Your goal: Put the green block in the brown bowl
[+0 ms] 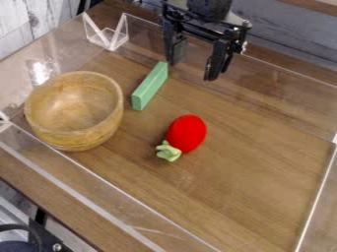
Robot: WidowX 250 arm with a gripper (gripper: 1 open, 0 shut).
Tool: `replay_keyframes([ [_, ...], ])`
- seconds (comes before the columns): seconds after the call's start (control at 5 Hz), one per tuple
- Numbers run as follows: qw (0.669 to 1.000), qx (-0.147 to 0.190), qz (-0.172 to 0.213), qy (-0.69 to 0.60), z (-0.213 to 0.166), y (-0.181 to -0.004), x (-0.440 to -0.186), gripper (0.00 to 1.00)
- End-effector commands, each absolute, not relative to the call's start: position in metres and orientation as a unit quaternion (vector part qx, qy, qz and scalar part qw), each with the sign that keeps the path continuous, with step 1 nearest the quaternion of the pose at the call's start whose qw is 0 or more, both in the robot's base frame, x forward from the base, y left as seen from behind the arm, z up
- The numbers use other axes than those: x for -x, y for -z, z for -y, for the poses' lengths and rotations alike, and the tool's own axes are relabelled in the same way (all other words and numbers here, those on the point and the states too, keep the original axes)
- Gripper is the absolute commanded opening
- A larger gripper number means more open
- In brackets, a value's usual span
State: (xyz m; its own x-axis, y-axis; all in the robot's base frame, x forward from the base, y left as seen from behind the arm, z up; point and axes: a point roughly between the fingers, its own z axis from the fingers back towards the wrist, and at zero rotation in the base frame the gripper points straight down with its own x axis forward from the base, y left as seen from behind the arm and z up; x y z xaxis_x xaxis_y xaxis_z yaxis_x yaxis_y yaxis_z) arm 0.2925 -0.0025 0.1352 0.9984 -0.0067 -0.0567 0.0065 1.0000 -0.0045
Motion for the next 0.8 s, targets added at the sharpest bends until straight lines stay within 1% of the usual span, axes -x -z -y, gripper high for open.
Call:
replay_keyframes([
  [0.0,0.999,0.000,-0.036,0.000,-0.004,-0.126,-0.291,1.00],
  [0.2,0.999,-0.003,-0.040,-0.007,-0.016,-0.117,-0.291,1.00],
  [0.6,0.999,-0.009,-0.028,-0.016,-0.047,-0.106,-0.294,1.00],
])
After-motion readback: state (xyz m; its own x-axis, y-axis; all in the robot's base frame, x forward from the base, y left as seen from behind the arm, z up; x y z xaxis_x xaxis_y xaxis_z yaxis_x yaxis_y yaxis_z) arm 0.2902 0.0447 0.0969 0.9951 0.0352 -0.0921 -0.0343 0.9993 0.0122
